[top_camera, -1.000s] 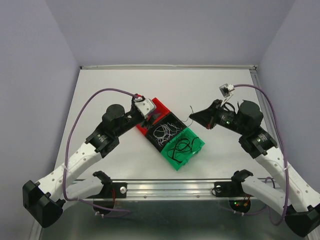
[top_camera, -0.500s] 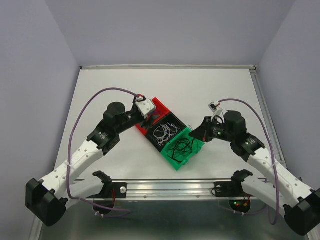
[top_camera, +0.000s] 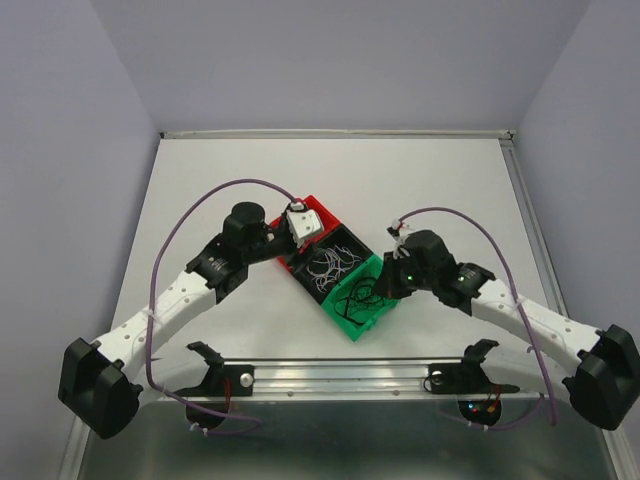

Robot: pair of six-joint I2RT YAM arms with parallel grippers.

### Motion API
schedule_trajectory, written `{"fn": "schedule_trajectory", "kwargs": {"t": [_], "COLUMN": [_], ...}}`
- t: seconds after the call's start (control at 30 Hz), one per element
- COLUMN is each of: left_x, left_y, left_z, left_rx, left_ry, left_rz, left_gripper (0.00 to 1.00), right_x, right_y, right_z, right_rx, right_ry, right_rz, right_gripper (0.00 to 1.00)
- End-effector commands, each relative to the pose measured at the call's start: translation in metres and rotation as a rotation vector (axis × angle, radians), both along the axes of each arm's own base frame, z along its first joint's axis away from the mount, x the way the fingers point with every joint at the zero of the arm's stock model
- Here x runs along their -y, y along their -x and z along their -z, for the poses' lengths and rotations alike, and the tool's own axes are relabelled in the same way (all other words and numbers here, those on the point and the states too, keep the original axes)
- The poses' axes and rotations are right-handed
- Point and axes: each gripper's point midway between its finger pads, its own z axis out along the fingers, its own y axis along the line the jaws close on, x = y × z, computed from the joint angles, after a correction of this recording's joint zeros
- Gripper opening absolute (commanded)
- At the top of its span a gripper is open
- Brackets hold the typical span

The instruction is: Untangle the cables

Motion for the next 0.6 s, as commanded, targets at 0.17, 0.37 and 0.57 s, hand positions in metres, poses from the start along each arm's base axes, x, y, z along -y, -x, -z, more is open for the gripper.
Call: {"fn": "schedule_trajectory", "kwargs": {"t": [0.17, 0.37, 0.57], "left_x": [0.003, 0.001, 0.000], "left_y": [0.005, 0.002, 0.000], "left_z": [-0.003, -0.003, 0.001], "left_rx": [0.026, 0.030, 0.030], "left_ry": [0.004, 0.004, -0.002], "left_rz": [0.039, 0.016, 0.006], "left_gripper": [0.69, 0.69, 0.69], "right_x": [-0.033, -0.036, -0.014], "right_y": [-0.022, -0.038, -0.040], "right_z": [0.018, 0.041, 0.065], "right_rx": [0.106, 0.122, 0.106], "right_ry": [0.405, 0.586, 0.719], "right_rz": [0.024, 0.063, 0.110], "right_gripper": [0.00, 0.00, 0.01]}}
